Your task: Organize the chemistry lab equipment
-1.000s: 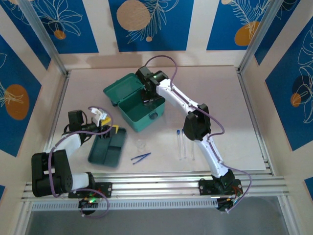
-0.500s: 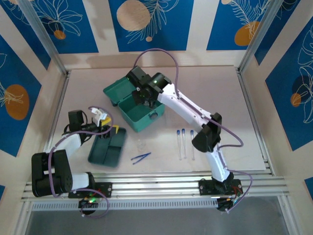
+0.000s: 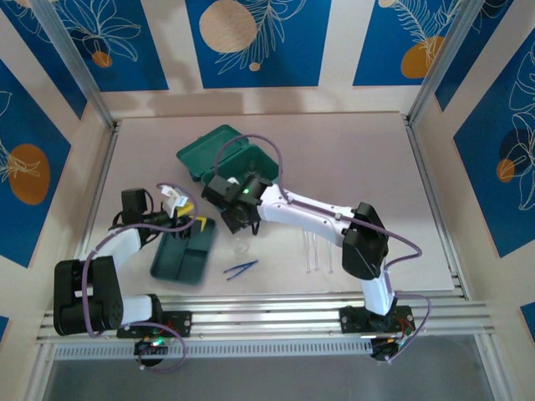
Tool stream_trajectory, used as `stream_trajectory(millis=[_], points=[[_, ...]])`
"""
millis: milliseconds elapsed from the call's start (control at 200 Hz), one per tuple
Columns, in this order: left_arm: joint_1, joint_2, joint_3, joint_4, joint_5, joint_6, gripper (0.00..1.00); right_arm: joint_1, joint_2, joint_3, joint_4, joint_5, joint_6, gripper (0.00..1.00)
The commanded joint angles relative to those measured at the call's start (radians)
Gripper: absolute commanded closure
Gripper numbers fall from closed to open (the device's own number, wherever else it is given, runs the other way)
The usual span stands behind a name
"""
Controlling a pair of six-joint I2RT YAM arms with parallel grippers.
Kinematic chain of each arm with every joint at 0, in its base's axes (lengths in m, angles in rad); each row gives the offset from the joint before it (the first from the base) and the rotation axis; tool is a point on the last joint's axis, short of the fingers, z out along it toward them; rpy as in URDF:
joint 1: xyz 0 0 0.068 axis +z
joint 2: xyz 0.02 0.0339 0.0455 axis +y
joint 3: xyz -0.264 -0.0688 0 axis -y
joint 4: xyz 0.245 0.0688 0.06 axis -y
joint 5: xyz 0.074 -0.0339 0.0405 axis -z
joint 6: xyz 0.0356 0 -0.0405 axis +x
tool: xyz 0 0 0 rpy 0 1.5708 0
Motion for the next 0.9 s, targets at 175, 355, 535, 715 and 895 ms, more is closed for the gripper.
stream_trajectory(millis=[175, 355, 535, 715, 895], points=[[-0.012, 0.011, 0.026, -0.037, 0.006, 0.032, 0.21, 0.083, -0.043, -0.11, 0.131, -0.01, 0.009, 0.24], [-0.012, 0.015, 0.029, -0.034, 0.003, 0.026, 0.22, 0.083, -0.031, -0.16, 0.176, -0.053, 0.0, 0.23], [-0.011, 0.016, 0.029, -0.032, 0.0, 0.023, 0.22, 0.076, -0.017, -0.203, 0.211, -0.076, -0.006, 0.23], [-0.012, 0.016, 0.029, -0.031, -0.001, 0.023, 0.21, 0.066, 0.003, -0.22, 0.232, -0.1, -0.027, 0.23], [-0.012, 0.017, 0.028, -0.03, -0.001, 0.021, 0.21, 0.065, 0.029, -0.217, 0.223, -0.107, -0.038, 0.23]])
